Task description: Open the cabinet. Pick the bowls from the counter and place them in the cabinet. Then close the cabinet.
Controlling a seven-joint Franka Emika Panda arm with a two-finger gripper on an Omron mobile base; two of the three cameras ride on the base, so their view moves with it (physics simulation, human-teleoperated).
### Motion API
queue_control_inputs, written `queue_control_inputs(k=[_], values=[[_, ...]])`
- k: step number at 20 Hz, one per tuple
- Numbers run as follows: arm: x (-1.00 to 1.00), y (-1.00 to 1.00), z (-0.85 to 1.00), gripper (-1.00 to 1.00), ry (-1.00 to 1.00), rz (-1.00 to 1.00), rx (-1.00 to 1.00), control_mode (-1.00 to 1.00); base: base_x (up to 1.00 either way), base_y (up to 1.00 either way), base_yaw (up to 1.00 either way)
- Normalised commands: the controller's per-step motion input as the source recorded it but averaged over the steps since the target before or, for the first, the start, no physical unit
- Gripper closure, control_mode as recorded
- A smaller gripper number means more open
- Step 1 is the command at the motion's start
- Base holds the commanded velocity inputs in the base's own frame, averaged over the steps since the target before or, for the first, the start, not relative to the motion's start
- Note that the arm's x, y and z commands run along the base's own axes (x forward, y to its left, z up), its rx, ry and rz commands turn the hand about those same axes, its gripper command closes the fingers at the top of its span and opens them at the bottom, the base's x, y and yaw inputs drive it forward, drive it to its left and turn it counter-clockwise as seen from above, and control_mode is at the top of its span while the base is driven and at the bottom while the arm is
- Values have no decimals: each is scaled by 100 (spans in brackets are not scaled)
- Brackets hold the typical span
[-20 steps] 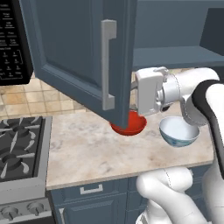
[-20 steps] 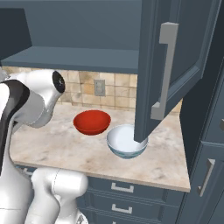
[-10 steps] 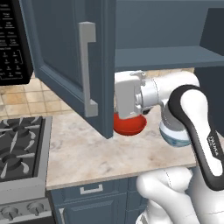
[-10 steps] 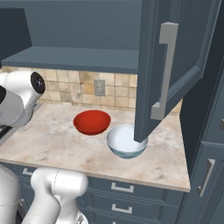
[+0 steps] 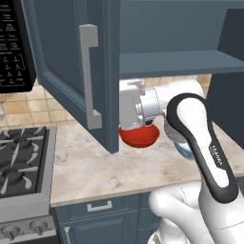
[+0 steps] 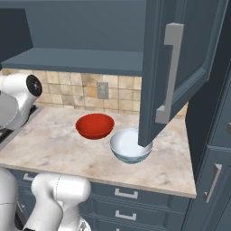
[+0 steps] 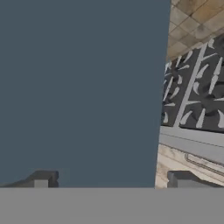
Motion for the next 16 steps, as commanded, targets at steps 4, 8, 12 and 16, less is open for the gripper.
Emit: queue_control_inputs(k=[4, 8, 12, 16], values=[[17, -13, -19, -100, 0, -11, -21, -100, 0, 0, 0], [28, -40, -21, -100, 0, -23, -29, -100, 0, 0, 0], [37, -51, -25, -100, 0, -22, -29, -100, 0, 0, 0], [49, -53, -27, -100, 0, -18, -29, -100, 0, 0, 0]])
